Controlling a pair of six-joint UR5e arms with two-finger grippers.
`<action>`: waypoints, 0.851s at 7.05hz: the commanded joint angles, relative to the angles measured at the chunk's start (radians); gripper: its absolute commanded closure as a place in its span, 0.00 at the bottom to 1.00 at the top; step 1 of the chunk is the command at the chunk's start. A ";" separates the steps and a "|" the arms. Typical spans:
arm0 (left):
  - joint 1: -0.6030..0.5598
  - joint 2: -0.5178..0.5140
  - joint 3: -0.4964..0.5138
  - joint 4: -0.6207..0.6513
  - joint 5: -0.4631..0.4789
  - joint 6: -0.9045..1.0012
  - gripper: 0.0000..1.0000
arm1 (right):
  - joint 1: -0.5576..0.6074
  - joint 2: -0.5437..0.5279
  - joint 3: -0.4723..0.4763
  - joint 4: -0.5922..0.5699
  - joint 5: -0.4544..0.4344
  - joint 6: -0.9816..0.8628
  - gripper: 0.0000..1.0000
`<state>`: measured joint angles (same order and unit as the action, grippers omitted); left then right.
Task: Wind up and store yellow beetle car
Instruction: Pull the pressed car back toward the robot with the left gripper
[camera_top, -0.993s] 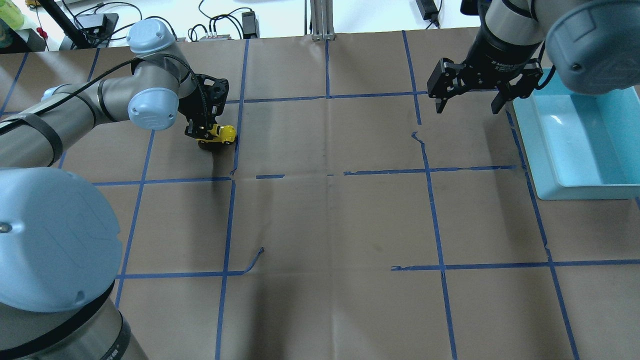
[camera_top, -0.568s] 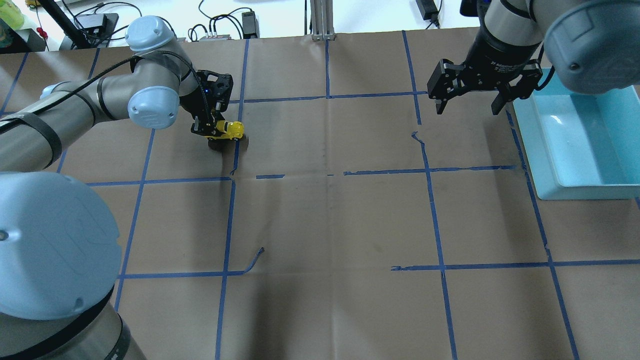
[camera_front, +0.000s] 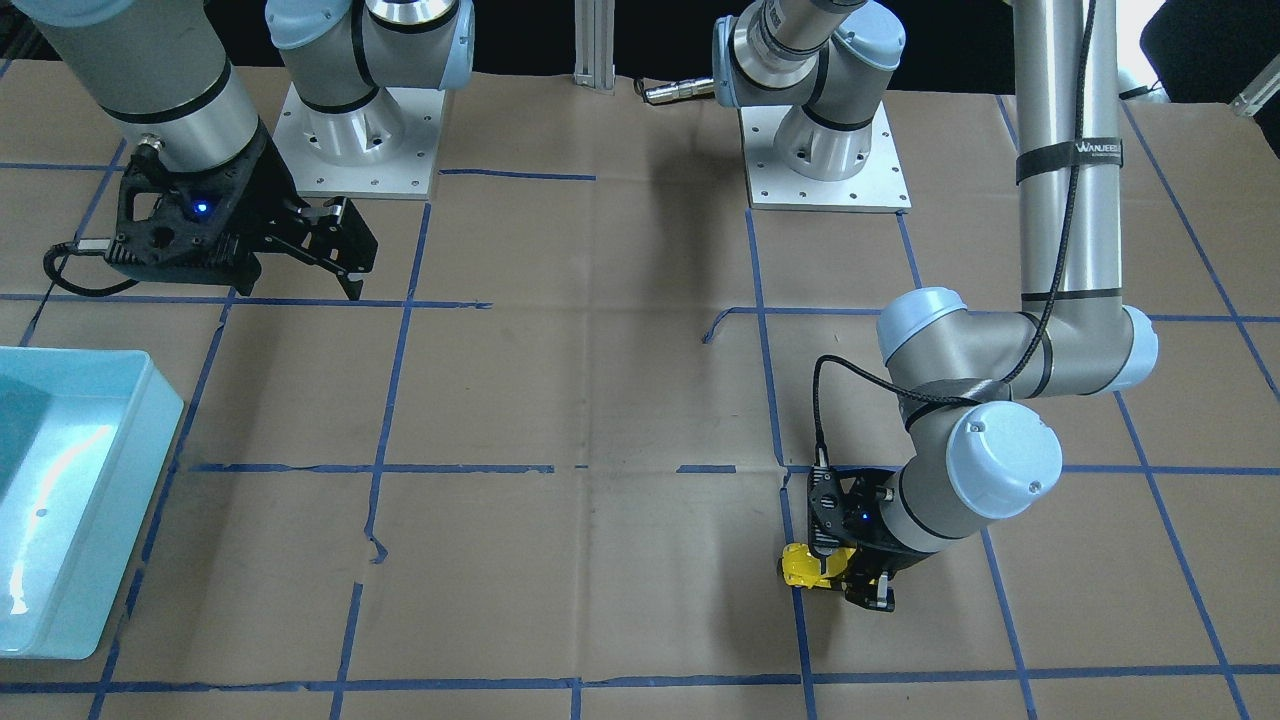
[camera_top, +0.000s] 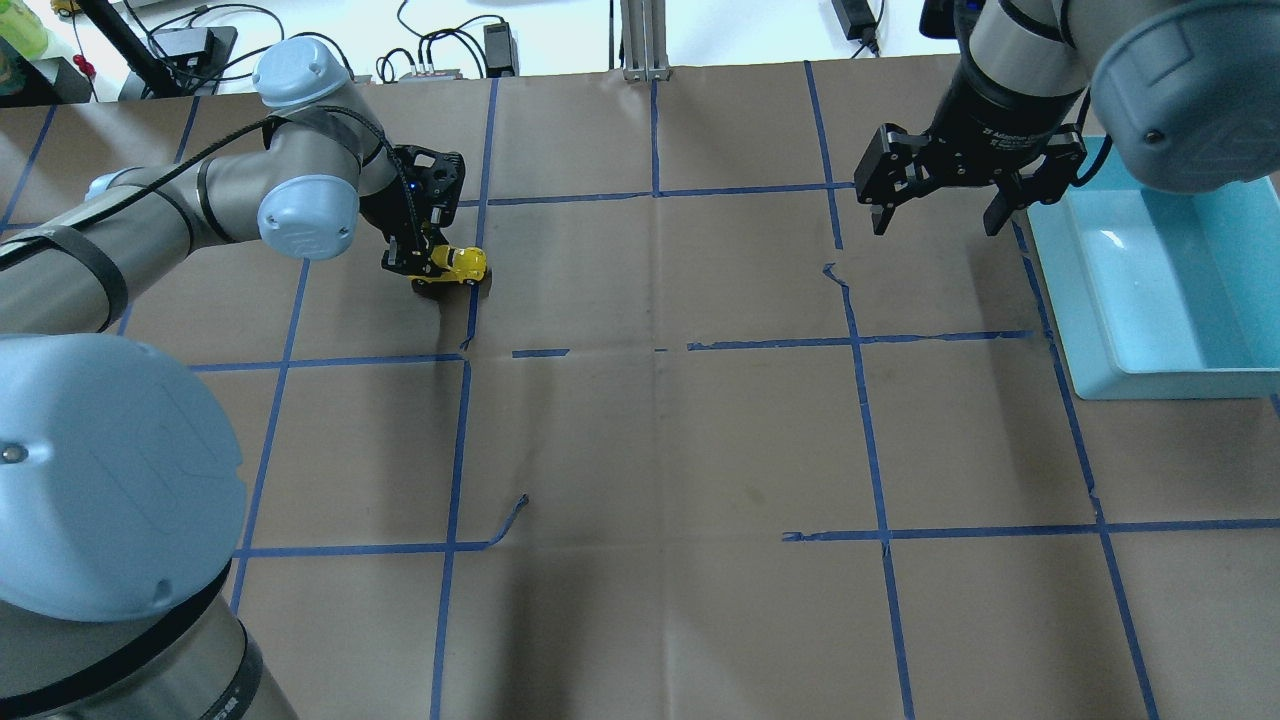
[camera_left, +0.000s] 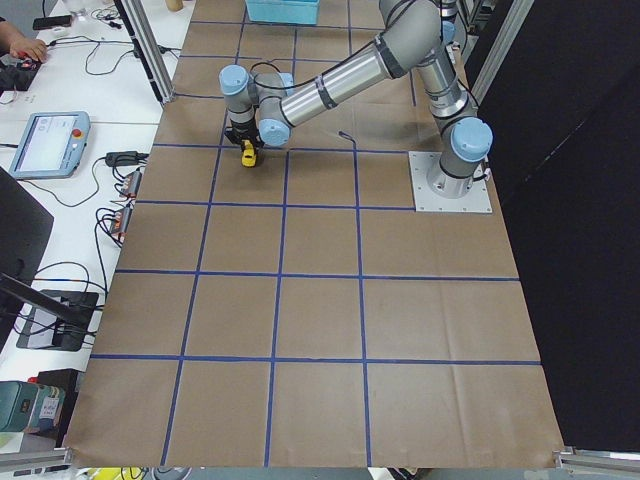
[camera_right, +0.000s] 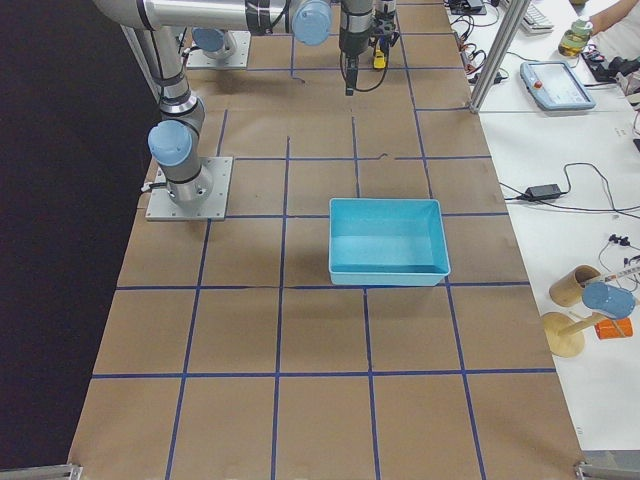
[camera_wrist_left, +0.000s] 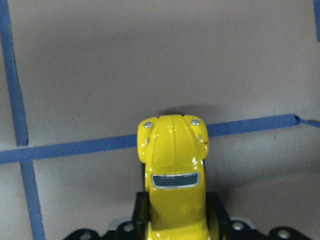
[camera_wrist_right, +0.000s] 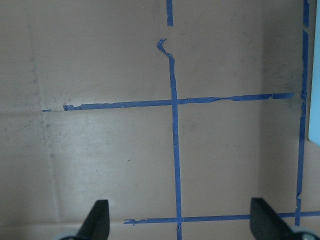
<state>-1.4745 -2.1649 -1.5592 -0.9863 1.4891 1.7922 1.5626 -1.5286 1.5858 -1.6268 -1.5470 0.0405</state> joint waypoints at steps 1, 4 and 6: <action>0.003 -0.006 -0.002 0.002 0.000 0.003 1.00 | 0.001 -0.001 0.000 -0.002 0.004 -0.001 0.00; 0.005 -0.007 -0.002 0.002 0.017 0.007 1.00 | 0.001 -0.001 -0.001 -0.012 0.002 0.001 0.00; 0.005 -0.010 -0.002 0.002 0.019 0.004 1.00 | 0.001 0.007 0.000 -0.015 0.014 0.001 0.00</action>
<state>-1.4698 -2.1742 -1.5615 -0.9848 1.5050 1.7961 1.5631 -1.5253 1.5856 -1.6394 -1.5402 0.0414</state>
